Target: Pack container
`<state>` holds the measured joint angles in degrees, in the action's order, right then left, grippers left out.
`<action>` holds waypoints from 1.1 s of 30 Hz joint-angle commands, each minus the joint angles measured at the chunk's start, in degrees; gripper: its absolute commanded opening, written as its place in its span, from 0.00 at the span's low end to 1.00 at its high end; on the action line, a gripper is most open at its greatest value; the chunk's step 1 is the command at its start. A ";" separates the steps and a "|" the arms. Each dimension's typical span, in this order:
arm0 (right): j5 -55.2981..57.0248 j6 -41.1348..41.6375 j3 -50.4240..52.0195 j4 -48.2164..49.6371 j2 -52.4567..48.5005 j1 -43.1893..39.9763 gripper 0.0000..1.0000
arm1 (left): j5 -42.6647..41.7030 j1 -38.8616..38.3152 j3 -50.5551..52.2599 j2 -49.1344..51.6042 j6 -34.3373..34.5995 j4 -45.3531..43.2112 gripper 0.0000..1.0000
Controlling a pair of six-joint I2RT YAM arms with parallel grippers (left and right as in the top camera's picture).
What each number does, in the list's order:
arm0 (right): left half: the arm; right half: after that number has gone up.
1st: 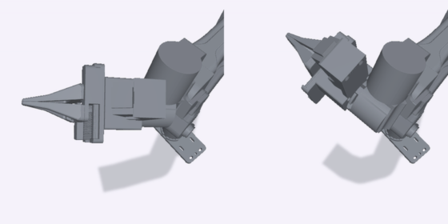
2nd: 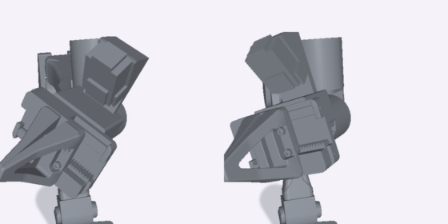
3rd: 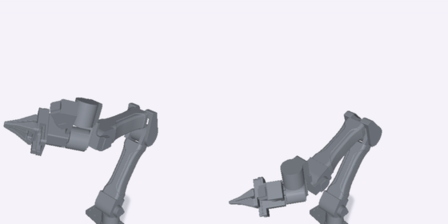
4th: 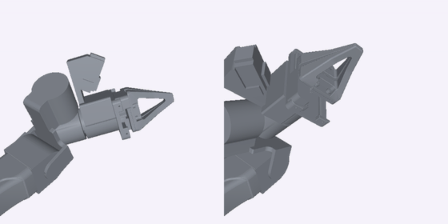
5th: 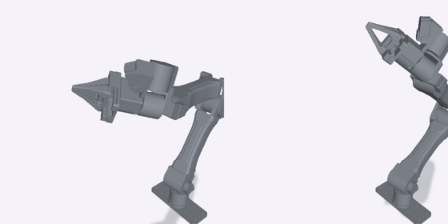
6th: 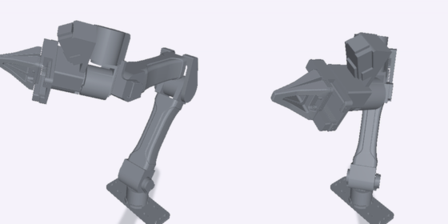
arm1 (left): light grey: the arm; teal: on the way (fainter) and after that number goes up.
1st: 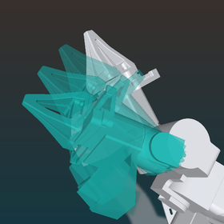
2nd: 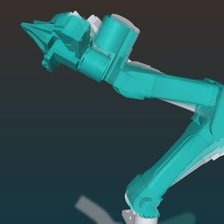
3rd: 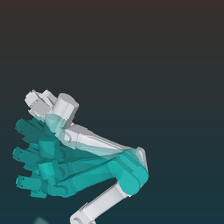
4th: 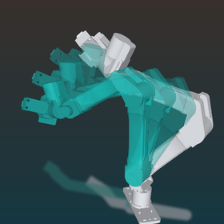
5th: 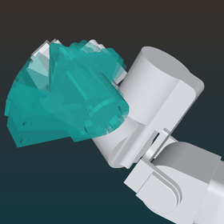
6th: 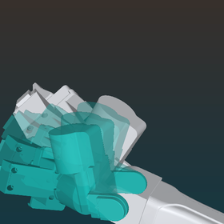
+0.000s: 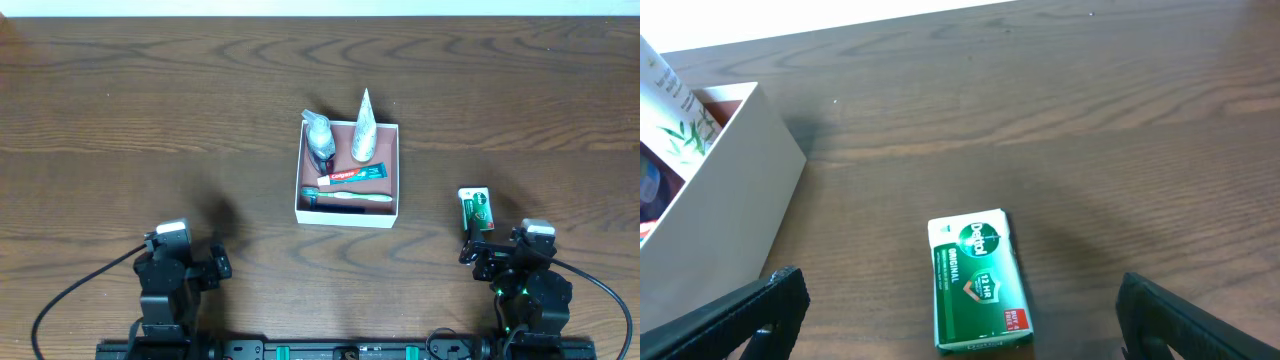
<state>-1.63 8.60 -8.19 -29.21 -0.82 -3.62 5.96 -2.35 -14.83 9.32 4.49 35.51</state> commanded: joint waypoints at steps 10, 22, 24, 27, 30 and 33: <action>-0.35 0.79 0.17 0.09 0.50 0.42 0.99 | -1.22 -0.09 5.92 -7.76 0.52 -0.70 0.98; -0.35 0.79 0.17 0.09 0.50 0.42 0.99 | -1.22 -0.09 5.92 -7.58 0.52 -0.68 0.98; -0.35 0.79 0.17 0.09 0.50 0.42 0.99 | -1.22 -0.09 5.92 -7.58 0.52 -0.68 0.98; -0.35 0.79 0.17 0.09 0.50 0.42 0.99 | -1.22 -0.09 5.92 -7.58 0.52 -0.68 0.98; -0.35 0.79 0.17 0.09 0.50 0.42 0.99 | -1.22 -0.09 5.92 -7.58 0.52 -0.68 0.98; -0.35 0.79 0.17 0.09 0.50 0.42 0.99 | -1.22 -0.09 5.92 -7.58 0.52 -0.68 0.98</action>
<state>-1.63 8.60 -8.19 -29.23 -0.82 -3.62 4.86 -2.35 -9.63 2.09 4.51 35.14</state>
